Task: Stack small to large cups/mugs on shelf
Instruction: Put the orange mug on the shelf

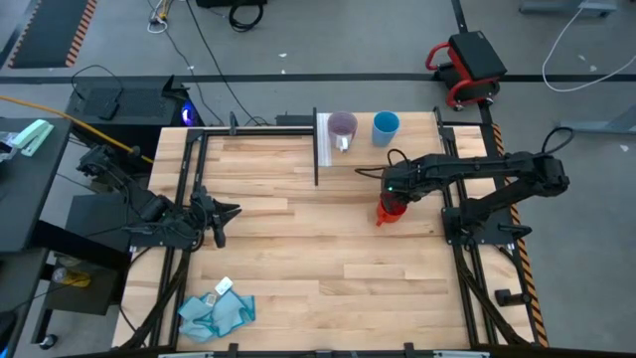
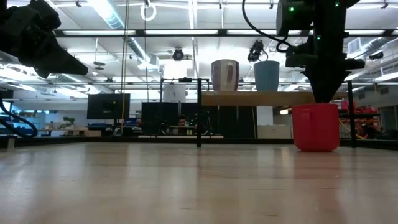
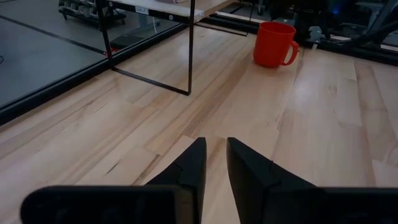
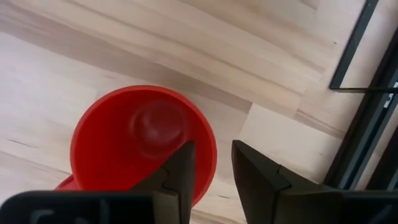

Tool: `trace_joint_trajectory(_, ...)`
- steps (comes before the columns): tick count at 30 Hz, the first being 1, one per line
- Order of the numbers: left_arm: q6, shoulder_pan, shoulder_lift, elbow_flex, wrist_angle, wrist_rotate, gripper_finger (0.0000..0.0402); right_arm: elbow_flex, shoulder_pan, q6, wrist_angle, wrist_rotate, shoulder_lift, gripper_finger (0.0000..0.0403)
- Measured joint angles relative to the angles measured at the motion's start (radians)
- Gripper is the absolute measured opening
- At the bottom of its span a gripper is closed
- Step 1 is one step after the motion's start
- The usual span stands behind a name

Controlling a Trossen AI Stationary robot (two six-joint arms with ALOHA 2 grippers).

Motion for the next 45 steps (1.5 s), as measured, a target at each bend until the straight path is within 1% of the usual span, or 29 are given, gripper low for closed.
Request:
trace_joint_trajectory(12, -0.001, 0.000, 0.000, 0.000, -0.001, 0.008, 0.0077, 0.000, 0.000, -0.020, 0.008, -0.021, 0.091, 0.0112)
trace_joint_trajectory(20, -0.002, 0.000, 0.000, 0.000, -0.001, 0.008, 0.0080, 0.000, -0.008, -0.025, 0.016, -0.023, 0.103, 0.0109)
trace_joint_trajectory(23, -0.003, 0.000, 0.000, 0.000, -0.001, 0.008, 0.0080, 0.000, -0.014, -0.025, 0.016, -0.022, 0.103, 0.0095)
trace_joint_trajectory(27, -0.003, 0.000, 0.000, 0.000, -0.001, 0.008, 0.0080, 0.000, -0.029, -0.026, 0.016, -0.022, 0.103, 0.0060)
trace_joint_trajectory(32, -0.003, 0.000, 0.000, 0.000, 0.000, 0.008, 0.0080, 0.001, -0.056, -0.106, 0.027, -0.020, 0.102, 0.0011)
trace_joint_trajectory(40, -0.002, 0.000, 0.000, 0.000, 0.000, 0.008, 0.0077, 0.012, -0.094, -0.241, 0.017, -0.019, 0.099, 0.0006)
trace_joint_trajectory(45, -0.002, 0.000, 0.000, 0.000, 0.000, 0.008, 0.0080, 0.117, -0.093, -0.306, -0.097, -0.018, 0.100, 0.0003)
